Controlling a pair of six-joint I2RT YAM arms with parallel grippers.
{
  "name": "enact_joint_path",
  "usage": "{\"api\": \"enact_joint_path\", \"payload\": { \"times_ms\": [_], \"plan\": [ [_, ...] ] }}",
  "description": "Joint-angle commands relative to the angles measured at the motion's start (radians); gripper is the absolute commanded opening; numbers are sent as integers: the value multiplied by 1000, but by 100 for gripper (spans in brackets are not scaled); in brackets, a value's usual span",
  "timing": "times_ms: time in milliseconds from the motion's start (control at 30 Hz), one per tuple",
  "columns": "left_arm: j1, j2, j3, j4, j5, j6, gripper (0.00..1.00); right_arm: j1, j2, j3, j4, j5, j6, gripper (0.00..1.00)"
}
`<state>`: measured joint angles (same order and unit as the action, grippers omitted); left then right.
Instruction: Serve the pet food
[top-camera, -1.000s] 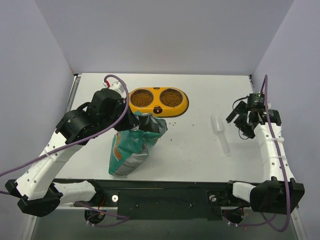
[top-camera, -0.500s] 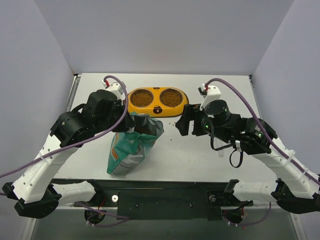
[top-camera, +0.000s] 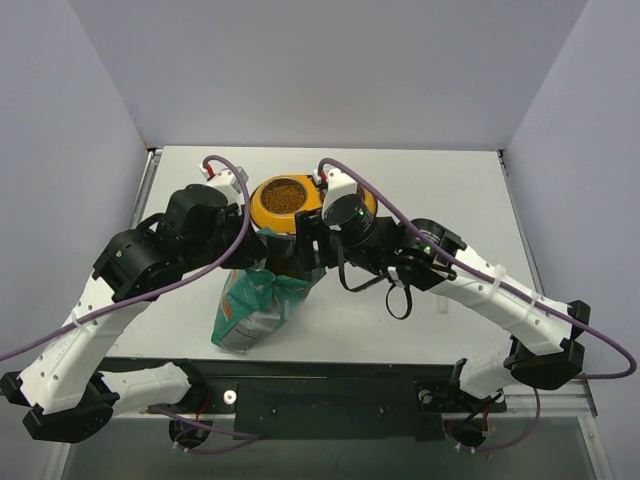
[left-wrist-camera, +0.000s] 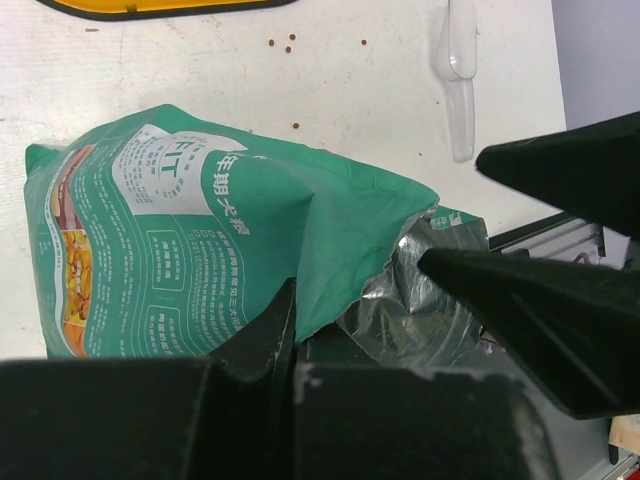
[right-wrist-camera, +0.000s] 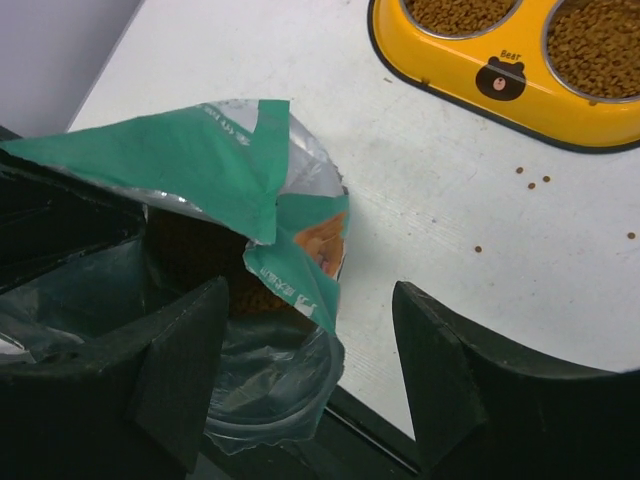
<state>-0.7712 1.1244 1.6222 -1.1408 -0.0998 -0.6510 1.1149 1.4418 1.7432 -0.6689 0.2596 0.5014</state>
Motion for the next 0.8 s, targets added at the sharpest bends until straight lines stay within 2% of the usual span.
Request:
{"api": "enact_joint_path", "payload": {
  "times_ms": [0, 67, 167, 333, 433, 533, 567, 600, 633, 767],
  "plan": [
    [-8, -48, 30, 234, 31, -68, 0, 25, -23, -36, 75, -13, -23, 61],
    [-8, -43, 25, 248, 40, -78, 0, 25, -15, -48, 84, 9, -29, 60],
    [-8, -32, 36, 237, 35, -85, 0, 25, 23, -44, 75, 96, -18, 48],
    [-8, -15, 74, 227, 40, -38, 0, 11, 107, 22, 81, 109, -40, 37],
    [-8, -5, 90, 217, 40, -19, 0, 0, 155, 62, 78, 98, -31, 34],
    [-8, 8, 96, 236, 55, -6, 0, -7, 175, 81, 59, 131, -18, 26],
    [-8, 11, 97, 243, 66, -4, 0, -9, 177, 84, 51, 139, -5, 17],
    [-8, 23, 108, 248, 71, -1, 0, -15, 174, 93, 23, 173, 15, 12],
    [-8, 31, 117, 251, 78, 2, 0, -18, 169, 98, 5, 194, 29, 0],
    [-39, 92, 214, 230, 97, 36, 0, -33, 102, 96, -64, 288, 117, 0]
  ]
}}
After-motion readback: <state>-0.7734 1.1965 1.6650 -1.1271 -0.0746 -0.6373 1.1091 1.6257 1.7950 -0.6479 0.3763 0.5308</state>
